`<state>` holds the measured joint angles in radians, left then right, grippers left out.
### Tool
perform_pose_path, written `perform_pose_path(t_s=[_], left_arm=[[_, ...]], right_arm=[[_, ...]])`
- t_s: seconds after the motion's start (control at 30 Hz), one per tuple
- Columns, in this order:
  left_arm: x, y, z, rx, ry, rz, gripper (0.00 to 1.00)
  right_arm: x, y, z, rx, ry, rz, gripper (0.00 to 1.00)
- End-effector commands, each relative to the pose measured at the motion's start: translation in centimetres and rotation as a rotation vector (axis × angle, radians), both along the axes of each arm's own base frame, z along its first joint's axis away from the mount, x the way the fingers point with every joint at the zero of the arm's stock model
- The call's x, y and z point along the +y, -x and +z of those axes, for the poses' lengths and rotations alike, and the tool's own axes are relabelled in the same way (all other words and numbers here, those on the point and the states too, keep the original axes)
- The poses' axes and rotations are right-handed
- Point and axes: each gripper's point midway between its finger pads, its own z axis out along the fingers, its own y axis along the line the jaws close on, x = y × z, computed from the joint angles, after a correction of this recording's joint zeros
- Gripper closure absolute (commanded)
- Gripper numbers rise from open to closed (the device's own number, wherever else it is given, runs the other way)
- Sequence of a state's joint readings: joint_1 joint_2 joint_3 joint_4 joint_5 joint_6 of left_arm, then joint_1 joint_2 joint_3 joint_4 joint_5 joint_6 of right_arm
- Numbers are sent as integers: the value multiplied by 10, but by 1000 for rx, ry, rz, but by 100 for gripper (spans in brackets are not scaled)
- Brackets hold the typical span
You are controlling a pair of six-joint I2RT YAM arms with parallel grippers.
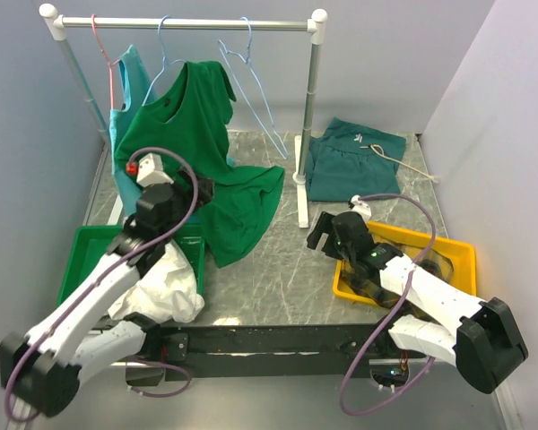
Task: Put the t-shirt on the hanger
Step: Move the bin to the corner of the board, then pick up the T-shirt and place it in the bin.
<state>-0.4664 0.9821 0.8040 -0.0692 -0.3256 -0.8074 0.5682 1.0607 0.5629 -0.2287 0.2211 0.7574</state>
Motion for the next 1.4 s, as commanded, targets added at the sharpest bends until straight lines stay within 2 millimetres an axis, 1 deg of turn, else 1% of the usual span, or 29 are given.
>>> perform_pose_path(t_s=[0.0,0.07,0.1,0.13,0.17,0.2,0.23,0.3,0.33,0.4,0.43,0.53,0.6,0.63,0.7,0.73,0.77,0.8,0.83,0.9,0.97,1.03,1.13,1.2,1.23,1.27,1.3,1.33,1.37], left_arm=[[6,54,-12,104,-56,-119,15],[19,69,-17,151,-48,-73,15],[31,86,-23,193,-54,-45,16],[44,92,-26,206,-44,21,17],[49,100,-32,231,-3,56,17],[57,111,-29,212,18,73,16],[66,115,-30,209,26,118,16],[70,122,-30,191,54,126,17],[76,127,-38,223,42,149,17],[81,129,-48,262,58,194,18],[85,133,-61,301,51,223,19],[93,132,-78,325,85,305,20],[93,127,-88,320,102,331,21],[95,128,-98,339,100,350,23],[93,124,-105,348,128,369,26],[92,124,-116,364,121,371,27],[90,122,-120,370,113,361,28],[88,117,-121,355,125,362,29],[89,117,-131,371,115,371,29],[88,111,-137,363,128,395,31],[91,110,-150,384,133,429,35],[94,107,-155,371,135,458,36],[99,101,-154,329,131,484,45],[103,99,-151,308,121,500,65],[106,97,-143,287,102,505,74],[107,97,-138,280,87,499,94],[107,96,-130,269,76,489,99],[105,94,-109,244,67,467,99],[106,98,-100,242,55,453,99]], right_arm=[[19,-4,32,-61,-29,79,0],[25,-4,37,-71,-38,99,0],[27,-3,37,-72,-42,108,0],[30,-4,39,-78,-53,114,0],[32,-3,39,-79,-59,118,0],[34,-3,38,-77,-62,124,0],[37,-4,39,-80,-73,130,0],[43,-3,36,-73,-75,147,0],[44,-3,35,-68,-74,151,0],[47,-3,34,-65,-70,158,0],[49,-2,35,-68,-71,162,0],[53,0,34,-67,-80,173,0],[55,1,33,-65,-84,176,0],[56,2,33,-65,-85,178,0],[59,4,35,-68,-81,185,0],[59,5,35,-67,-79,184,0],[60,6,35,-67,-78,189,0],[61,6,34,-66,-78,190,0],[61,6,35,-68,-81,189,0],[63,7,33,-61,-79,191,0],[65,7,34,-60,-79,197,0],[67,8,35,-61,-78,200,0],[71,9,38,-65,-83,210,0],[74,10,38,-63,-84,218,0],[75,10,38,-63,-84,219,0],[76,11,39,-64,-84,222,0],[77,11,40,-66,-82,227,0],[80,12,42,-68,-82,235,0],[81,12,44,-74,-83,238,0]])
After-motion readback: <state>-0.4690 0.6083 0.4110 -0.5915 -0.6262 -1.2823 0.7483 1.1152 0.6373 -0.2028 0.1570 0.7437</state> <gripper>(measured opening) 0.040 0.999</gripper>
